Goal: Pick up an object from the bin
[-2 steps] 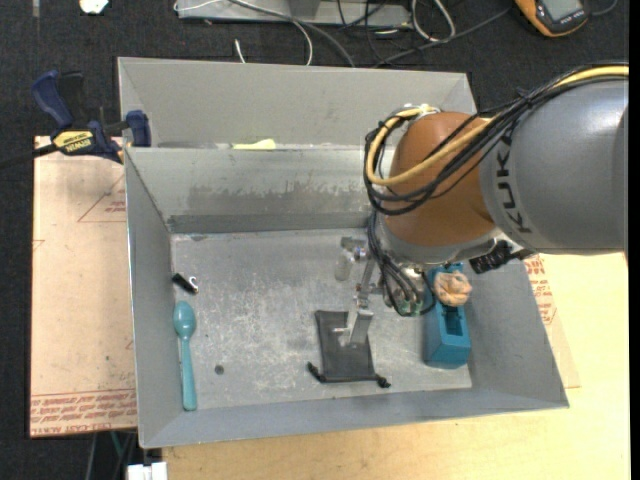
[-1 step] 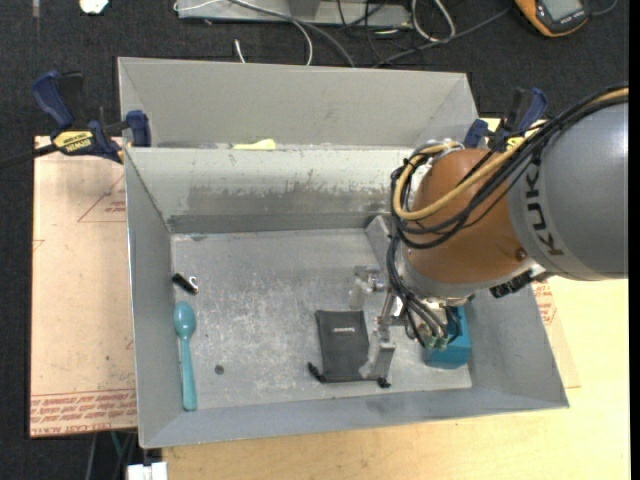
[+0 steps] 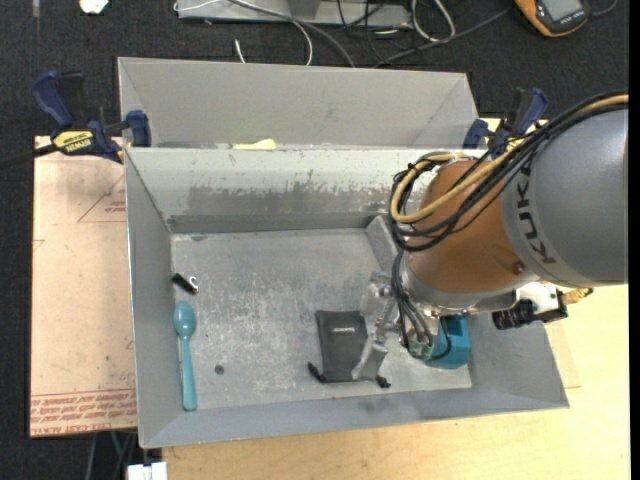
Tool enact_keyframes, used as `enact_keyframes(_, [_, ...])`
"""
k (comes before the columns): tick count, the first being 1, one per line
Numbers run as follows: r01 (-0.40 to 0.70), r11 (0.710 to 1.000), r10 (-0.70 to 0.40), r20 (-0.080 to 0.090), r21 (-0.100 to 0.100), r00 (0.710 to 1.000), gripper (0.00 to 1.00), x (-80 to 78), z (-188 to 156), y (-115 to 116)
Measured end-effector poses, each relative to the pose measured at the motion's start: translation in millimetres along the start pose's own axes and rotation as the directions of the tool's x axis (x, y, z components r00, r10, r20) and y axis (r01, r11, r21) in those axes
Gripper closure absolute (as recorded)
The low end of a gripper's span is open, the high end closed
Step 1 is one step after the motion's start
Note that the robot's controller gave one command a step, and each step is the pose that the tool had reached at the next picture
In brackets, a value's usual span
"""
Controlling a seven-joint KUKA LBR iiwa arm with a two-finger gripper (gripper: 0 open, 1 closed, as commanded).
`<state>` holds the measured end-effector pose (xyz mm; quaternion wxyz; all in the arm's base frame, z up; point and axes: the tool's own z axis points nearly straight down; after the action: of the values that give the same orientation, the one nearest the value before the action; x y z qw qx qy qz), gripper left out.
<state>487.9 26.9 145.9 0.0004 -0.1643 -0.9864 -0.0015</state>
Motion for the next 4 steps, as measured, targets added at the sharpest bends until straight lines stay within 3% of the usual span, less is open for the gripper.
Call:
enact_keyframes(1, [-0.108,0.994,0.108,-0.001,-0.002,0.994,0.0,-6.9,79.5,-16.9])
enact_keyframes(2, [-0.312,0.95,0.312,0.003,-0.007,0.95,1.0,3.8,75.5,-18.3])
enact_keyframes(4, [-0.312,0.95,0.312,0.002,-0.006,0.95,1.0,4.1,64.0,-18.4])
